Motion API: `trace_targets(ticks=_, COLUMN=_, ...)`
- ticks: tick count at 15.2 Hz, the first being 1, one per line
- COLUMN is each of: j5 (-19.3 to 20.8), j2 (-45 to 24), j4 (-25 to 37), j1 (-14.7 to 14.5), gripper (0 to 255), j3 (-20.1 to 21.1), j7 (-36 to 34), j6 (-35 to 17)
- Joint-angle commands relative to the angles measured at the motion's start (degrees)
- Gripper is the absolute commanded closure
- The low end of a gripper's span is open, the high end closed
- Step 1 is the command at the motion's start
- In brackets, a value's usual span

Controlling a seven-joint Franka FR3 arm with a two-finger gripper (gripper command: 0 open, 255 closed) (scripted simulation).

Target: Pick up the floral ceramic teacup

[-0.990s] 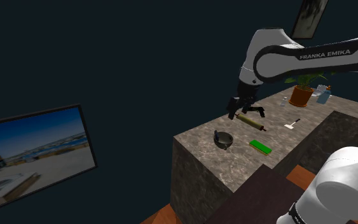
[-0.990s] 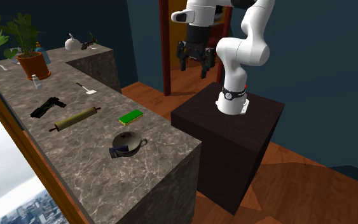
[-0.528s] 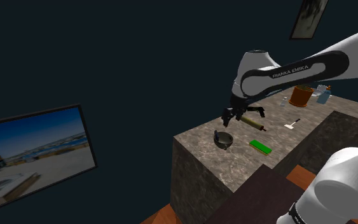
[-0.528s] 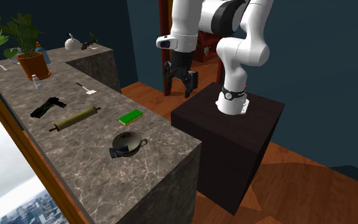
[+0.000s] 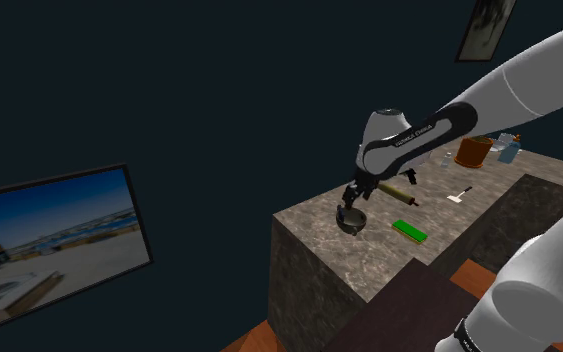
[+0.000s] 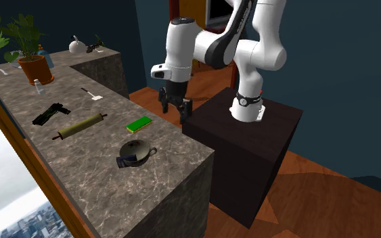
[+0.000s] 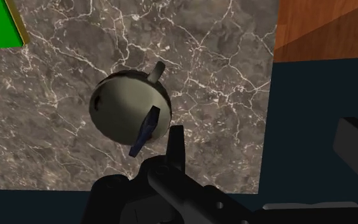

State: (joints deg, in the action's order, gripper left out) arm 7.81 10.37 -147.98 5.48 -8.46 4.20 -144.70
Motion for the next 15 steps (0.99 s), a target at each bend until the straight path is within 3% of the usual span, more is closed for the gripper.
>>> trace_targets(ticks=1, j5=-0.1, j2=-5.2, j4=1.7, j1=0.3, gripper=0, j3=-0.7, j7=1.0, j6=-3.9)
trace_targets(ticks=8, j5=-2.4, j2=-21.9, j4=8.8, j1=2.2, gripper=0, j3=-1.9, j7=5.7, j6=-14.5)
trace_targets(ticks=15, j5=-4.8, j2=-38.1, j4=19.5, j1=6.3, gripper=0, j3=-0.5, j7=9.9, j6=-20.9)
